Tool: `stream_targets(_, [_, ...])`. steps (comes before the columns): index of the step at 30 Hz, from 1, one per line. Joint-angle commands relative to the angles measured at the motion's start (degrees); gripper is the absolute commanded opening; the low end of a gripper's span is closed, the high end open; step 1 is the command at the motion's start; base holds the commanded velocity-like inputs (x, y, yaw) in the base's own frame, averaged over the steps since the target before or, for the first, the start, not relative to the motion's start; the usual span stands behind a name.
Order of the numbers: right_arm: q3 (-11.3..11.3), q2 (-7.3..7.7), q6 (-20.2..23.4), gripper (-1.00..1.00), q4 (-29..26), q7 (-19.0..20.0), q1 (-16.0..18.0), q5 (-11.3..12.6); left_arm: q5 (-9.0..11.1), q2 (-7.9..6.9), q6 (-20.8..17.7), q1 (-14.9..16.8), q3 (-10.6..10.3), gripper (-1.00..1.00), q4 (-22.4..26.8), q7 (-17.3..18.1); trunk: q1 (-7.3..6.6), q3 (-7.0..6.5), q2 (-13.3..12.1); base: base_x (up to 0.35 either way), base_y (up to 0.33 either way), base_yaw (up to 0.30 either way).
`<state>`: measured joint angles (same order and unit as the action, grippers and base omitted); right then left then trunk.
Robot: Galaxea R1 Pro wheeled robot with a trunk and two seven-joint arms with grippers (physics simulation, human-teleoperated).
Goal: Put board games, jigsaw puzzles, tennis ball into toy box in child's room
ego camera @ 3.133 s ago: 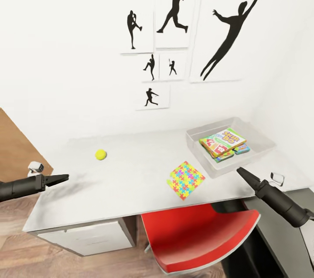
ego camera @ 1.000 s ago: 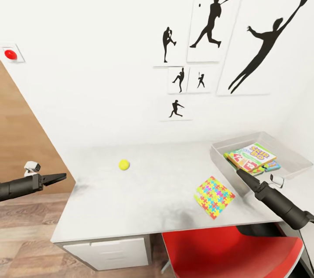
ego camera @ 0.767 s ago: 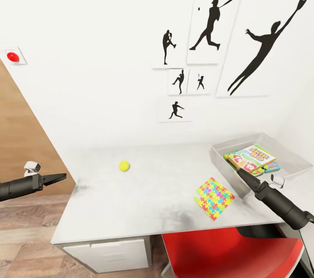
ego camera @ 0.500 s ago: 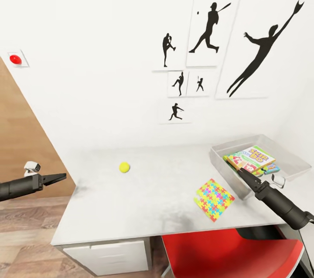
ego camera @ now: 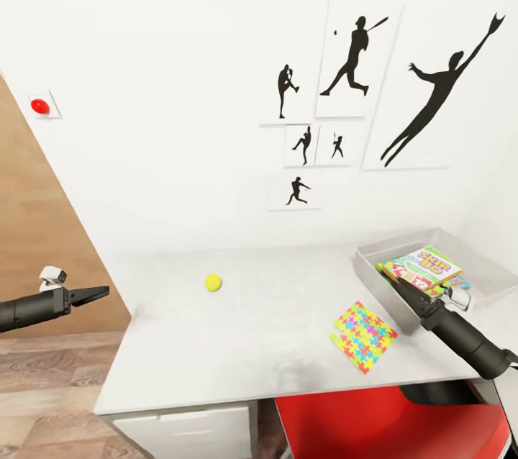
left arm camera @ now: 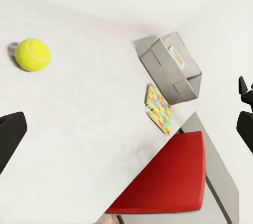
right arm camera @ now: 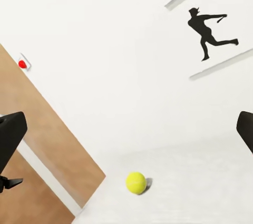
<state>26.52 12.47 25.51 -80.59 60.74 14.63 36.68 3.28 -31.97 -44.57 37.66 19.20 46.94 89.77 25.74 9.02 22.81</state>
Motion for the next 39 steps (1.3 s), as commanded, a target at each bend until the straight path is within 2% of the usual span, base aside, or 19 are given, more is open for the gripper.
stream_targets(1, [0.02,0.01,0.51,1.00,-0.01,0.08,0.05,0.32,0.01,-0.02,-0.61,0.04,-0.02,1.00,-0.01,0.23,0.04,0.02,0.11,0.035,0.073,0.000])
stream_targets(22, [0.02,0.01,0.49,1.00,0.04,-0.16,0.05,0.32,0.00,-0.02,-0.20,0.04,-0.03,1.00,-0.01,0.23,0.04,-1.95,0.11,0.031,0.116,0.000])
stream_targets(36, [-0.08,0.03,0.66,1.00,-0.09,-1.47,0.05,0.25,0.06,0.31,-0.17,0.04,-0.12,1.00,-0.01,0.23,0.04,-2.14,0.11,0.018,0.017,0.000])
stream_targets(39, [-0.14,0.01,0.69,1.00,-0.20,-2.85,0.05,0.24,0.06,0.38,-0.17,0.03,-0.12,1.00,-0.01,0.23,0.04,-2.14,0.11,0.000,0.000,0.000])
